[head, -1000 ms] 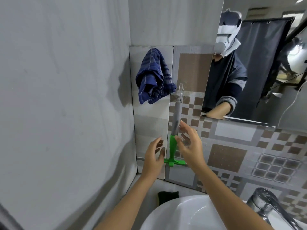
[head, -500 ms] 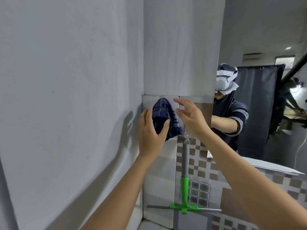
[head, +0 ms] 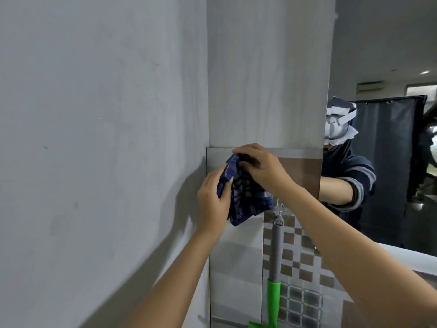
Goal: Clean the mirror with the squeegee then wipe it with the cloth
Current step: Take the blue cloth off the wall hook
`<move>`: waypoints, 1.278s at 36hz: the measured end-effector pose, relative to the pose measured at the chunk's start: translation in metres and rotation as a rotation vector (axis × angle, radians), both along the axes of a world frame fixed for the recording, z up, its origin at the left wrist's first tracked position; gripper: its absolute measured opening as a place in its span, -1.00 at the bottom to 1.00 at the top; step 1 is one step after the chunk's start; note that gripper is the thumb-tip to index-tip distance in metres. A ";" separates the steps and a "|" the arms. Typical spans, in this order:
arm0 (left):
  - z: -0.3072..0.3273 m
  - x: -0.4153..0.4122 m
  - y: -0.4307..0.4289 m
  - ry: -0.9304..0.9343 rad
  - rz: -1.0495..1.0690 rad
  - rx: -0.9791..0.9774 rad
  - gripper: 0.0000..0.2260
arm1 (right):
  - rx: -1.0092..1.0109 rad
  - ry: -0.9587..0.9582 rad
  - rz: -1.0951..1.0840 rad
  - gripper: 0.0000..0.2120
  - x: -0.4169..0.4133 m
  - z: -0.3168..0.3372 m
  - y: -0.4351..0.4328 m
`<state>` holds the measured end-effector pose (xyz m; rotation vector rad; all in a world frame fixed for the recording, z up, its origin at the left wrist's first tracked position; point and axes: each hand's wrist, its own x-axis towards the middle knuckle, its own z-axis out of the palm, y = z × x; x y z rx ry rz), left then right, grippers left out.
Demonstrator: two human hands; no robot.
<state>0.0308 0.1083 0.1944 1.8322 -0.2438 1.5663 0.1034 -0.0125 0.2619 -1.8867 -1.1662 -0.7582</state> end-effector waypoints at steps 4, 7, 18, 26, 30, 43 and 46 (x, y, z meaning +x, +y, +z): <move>0.013 -0.007 0.004 -0.032 0.001 -0.009 -0.74 | 0.075 -0.043 -0.009 -0.79 -0.006 0.007 0.003; 0.026 -0.017 0.007 -0.034 -0.016 0.003 -0.72 | 0.113 -0.067 -0.024 -0.82 -0.017 0.015 0.003; 0.066 -0.066 -0.021 0.010 -0.342 0.005 -0.72 | 0.309 -0.061 -0.113 -0.81 -0.086 0.025 -0.043; 0.064 -0.072 -0.090 0.053 -0.606 0.040 -0.73 | 0.430 0.043 -0.230 -0.80 -0.116 -0.003 -0.122; 0.062 -0.070 -0.132 0.050 -0.693 0.072 -0.77 | 0.463 0.077 -0.288 -0.84 -0.133 -0.008 -0.165; 0.097 -0.049 -0.226 0.079 -0.698 0.017 -0.77 | 0.353 -0.127 -0.496 -0.90 -0.134 0.057 -0.262; 0.116 -0.045 -0.239 0.092 -0.690 -0.093 -0.81 | 0.358 -0.165 -0.516 -0.91 -0.124 0.079 -0.271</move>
